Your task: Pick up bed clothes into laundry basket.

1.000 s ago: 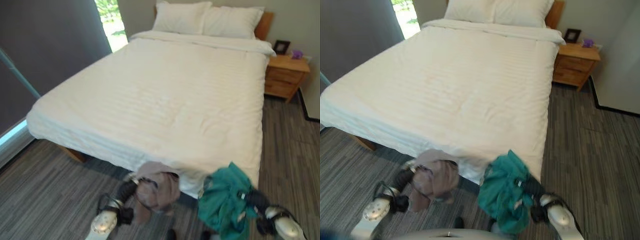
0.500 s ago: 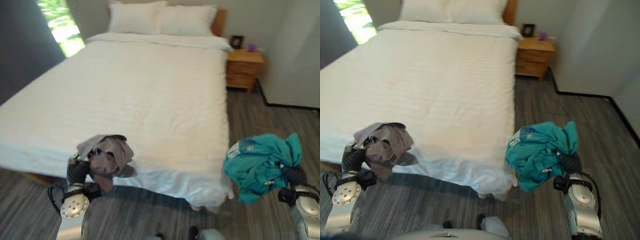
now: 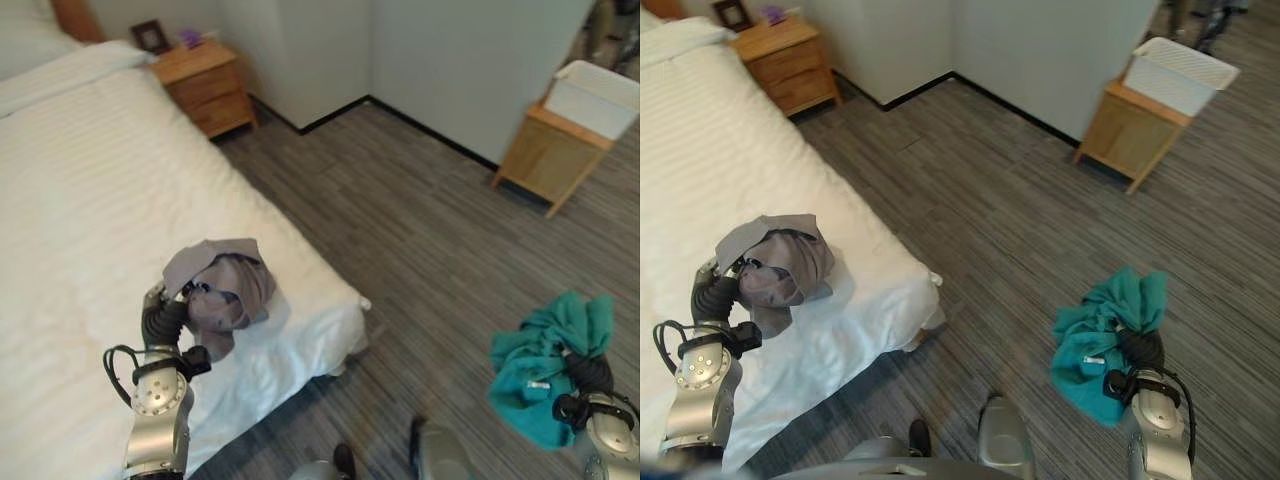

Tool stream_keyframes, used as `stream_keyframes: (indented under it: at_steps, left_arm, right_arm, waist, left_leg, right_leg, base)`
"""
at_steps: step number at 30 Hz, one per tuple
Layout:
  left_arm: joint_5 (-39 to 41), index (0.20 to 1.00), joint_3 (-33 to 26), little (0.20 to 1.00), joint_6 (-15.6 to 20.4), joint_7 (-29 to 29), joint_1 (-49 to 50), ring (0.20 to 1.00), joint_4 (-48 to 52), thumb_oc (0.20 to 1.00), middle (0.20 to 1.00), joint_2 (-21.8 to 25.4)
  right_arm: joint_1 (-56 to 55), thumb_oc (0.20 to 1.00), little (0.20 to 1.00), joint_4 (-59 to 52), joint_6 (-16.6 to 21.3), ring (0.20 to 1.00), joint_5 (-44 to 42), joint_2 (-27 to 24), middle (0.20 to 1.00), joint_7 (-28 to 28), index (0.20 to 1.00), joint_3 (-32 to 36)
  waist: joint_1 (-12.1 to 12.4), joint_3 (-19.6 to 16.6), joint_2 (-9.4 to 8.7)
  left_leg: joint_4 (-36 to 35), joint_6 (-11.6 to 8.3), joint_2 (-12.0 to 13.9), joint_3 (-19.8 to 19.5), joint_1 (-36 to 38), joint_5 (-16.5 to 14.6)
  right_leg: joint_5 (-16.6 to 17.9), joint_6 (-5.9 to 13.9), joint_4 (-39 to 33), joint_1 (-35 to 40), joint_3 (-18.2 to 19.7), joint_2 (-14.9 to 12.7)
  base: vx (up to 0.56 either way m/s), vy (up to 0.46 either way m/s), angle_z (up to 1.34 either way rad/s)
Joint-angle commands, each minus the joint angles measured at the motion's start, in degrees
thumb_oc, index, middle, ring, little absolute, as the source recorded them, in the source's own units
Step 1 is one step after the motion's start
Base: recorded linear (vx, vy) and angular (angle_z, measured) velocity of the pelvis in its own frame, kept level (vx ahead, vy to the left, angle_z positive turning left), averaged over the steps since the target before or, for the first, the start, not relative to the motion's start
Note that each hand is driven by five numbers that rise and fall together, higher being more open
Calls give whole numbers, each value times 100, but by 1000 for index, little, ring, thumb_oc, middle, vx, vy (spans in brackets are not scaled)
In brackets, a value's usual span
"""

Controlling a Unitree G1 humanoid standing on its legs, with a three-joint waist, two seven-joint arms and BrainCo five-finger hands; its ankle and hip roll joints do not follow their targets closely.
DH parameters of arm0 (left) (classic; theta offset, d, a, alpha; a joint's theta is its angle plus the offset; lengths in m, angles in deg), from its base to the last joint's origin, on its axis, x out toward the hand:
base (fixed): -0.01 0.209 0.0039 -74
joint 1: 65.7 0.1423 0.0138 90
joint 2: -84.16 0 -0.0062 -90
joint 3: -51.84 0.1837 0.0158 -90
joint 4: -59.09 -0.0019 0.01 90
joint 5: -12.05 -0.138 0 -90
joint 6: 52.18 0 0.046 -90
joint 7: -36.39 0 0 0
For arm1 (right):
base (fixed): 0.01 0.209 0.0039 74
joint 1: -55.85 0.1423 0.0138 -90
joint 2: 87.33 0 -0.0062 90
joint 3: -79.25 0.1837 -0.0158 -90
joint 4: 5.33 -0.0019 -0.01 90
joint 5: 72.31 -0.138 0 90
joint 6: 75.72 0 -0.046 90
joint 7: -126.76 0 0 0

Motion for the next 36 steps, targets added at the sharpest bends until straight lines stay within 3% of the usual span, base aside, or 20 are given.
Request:
stream_keyframes:
  at_steps: [1,3,8,10,13,14,15,16,17,21,22,23,26,31,33,34,36]
  left_arm:
    - [261,200,-208,200,302,-94,286,200,546,200,200,393]
    - [252,200,-116,200,272,-242,324,200,614,200,200,394]
    - [240,200,148,200,274,-361,167,200,575,200,200,397]
    - [300,200,360,200,255,-378,-27,200,500,200,200,339]
    - [326,200,502,200,256,-434,-134,200,462,200,200,294]
    - [334,200,590,200,259,-493,-157,200,457,200,200,274]
    - [334,200,590,200,260,-493,-158,200,456,200,200,274]
    - [392,200,636,200,267,-466,-150,200,454,200,200,238]
    - [470,200,704,200,236,-459,-132,200,436,200,200,165]
    - [470,200,803,200,234,-552,-18,200,433,200,200,135]
    - [429,200,871,200,235,-595,-10,200,478,200,200,173]
    - [377,200,907,200,238,-627,-6,200,485,200,200,196]
    - [337,200,1023,200,261,-652,-112,200,605,200,200,241]
    - [241,200,873,200,265,-570,-82,200,549,200,200,354]
    - [262,200,637,200,262,-441,-21,200,415,200,200,380]
    - [251,200,474,200,257,-332,2,200,330,200,200,409]
    - [206,200,204,200,251,-184,42,200,283,200,200,456]
  right_arm:
    - [500,200,200,-265,526,200,-111,-209,200,-27,200,105]
    - [587,200,200,-260,469,200,44,-250,200,24,200,-60]
    - [494,200,200,-310,441,200,64,-256,200,91,200,-134]
    - [392,200,200,-456,463,200,-46,-229,200,110,200,-140]
    - [273,200,200,-515,462,200,-57,-281,200,127,200,-100]
    - [204,200,200,-619,468,200,-35,-358,200,119,200,-54]
    - [204,200,200,-620,467,200,-34,-358,200,119,200,-52]
    - [202,200,200,-666,469,200,-58,-387,200,119,200,-80]
    - [235,200,200,-624,477,200,-62,-433,200,113,200,-147]
    - [161,200,200,-581,484,200,-83,-423,200,155,200,-109]
    - [157,200,200,-515,508,200,-27,-450,200,146,200,-125]
    - [152,200,200,-476,514,200,9,-482,200,155,200,-141]
    - [96,200,200,-254,523,200,-148,-329,200,108,200,-117]
    - [104,200,200,-263,480,200,-180,-239,200,224,200,-329]
    - [266,200,200,-289,441,200,-60,-293,200,252,200,-399]
    - [362,200,200,-272,454,200,-61,-283,200,225,200,-369]
    - [514,200,200,-266,442,200,15,-305,200,222,200,-390]
  waist:
    - [280,-530,-108]
    - [399,-615,-188]
    - [302,-639,-223]
    - [195,-589,-268]
    - [137,-522,-332]
    - [128,-378,-396]
    - [125,-385,-395]
    - [170,-332,-412]
    - [288,-295,-453]
    - [315,-350,-502]
    - [330,-378,-448]
    - [313,-391,-407]
    - [155,-558,-251]
    - [171,-607,-217]
    - [239,-582,-175]
    - [262,-500,-107]
    - [333,-341,-94]
  left_leg:
    - [-466,-270,-32,-214,-11,393]
    - [-447,-324,18,223,-21,406]
    - [-418,-423,100,354,-5,490]
    - [-239,-512,164,264,-92,526]
    - [256,-629,295,233,-281,556]
    - [972,-759,475,103,-558,738]
    - [978,-760,478,99,-572,739]
    - [1162,-786,477,-148,-672,860]
    - [1073,-744,224,-718,-841,757]
    - [364,-694,1,-1049,-962,737]
    - [122,-643,-196,-1284,-999,821]
    - [15,-610,-237,-1354,-932,845]
    - [-473,-542,-245,-1240,-552,912]
    - [-526,-461,-303,-1123,-319,817]
    - [-466,-358,-368,-1101,-303,699]
    - [-467,-258,-362,-1082,-254,647]
    - [-482,-109,-347,-928,-210,571]
  right_leg:
    - [814,-376,-938,84,-402,231]
    - [880,-292,-1284,274,-796,233]
    - [845,-405,-1767,341,-509,473]
    - [847,-488,-1921,398,-257,608]
    - [860,-574,-2020,491,-179,684]
    - [864,-692,-2046,575,-135,758]
    - [868,-693,-2049,567,-138,760]
    - [868,-738,-2067,603,-60,798]
    - [855,-724,-2151,653,125,810]
    - [955,-631,-2344,695,376,819]
    - [956,-629,-2362,670,520,921]
    - [951,-628,-2341,628,604,971]
    - [884,-643,-2407,687,719,1037]
    - [773,-629,-2322,761,734,953]
    - [631,-589,-1956,679,806,844]
    - [665,-517,-1258,326,836,802]
    - [1136,-223,18,-412,735,668]
  base:
    - [-79,-18,-81]
    - [-111,-121,-113]
    - [9,-127,-39]
    - [-4,-212,-9]
    - [1,-209,9]
    - [-18,-130,-7]
    - [-5,-155,-9]
    - [71,-82,-23]
    - [61,-80,-31]
    - [129,-36,-62]
    - [74,9,-52]
    - [108,41,-63]
    - [148,136,-96]
    - [119,110,-11]
    - [91,151,5]
    - [8,152,-15]
    - [46,135,-48]
